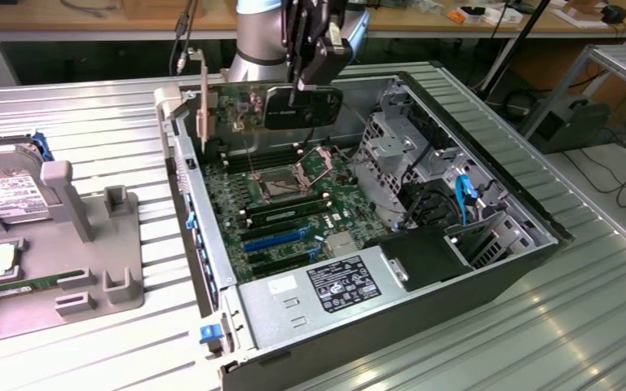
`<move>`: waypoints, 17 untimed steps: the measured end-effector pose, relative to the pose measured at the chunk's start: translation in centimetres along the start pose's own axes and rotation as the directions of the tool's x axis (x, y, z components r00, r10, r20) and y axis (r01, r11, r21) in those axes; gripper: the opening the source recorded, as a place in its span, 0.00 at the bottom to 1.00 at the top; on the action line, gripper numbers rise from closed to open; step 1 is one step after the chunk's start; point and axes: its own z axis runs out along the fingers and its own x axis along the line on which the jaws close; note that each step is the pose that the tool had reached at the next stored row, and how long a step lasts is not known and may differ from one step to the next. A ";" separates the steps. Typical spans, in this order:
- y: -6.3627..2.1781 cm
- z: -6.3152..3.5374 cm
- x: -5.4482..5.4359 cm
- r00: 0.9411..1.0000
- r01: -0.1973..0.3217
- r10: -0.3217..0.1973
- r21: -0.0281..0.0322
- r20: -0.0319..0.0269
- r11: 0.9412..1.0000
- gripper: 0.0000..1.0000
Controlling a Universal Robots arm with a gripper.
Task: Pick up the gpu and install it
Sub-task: 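Insert the gpu into the slot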
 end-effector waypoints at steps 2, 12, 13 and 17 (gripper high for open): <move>0.00 0.00 0.0 1.000 0.016 -0.016 0.000 -0.001 1.000 0.27; -0.25 0.03 0.0 1.000 0.006 -0.006 0.000 0.000 1.000 0.27; -0.37 0.04 0.0 1.000 0.003 -0.003 0.000 0.000 1.000 0.27; -0.86 0.07 0.0 1.000 -0.007 0.007 0.000 0.000 1.000 0.27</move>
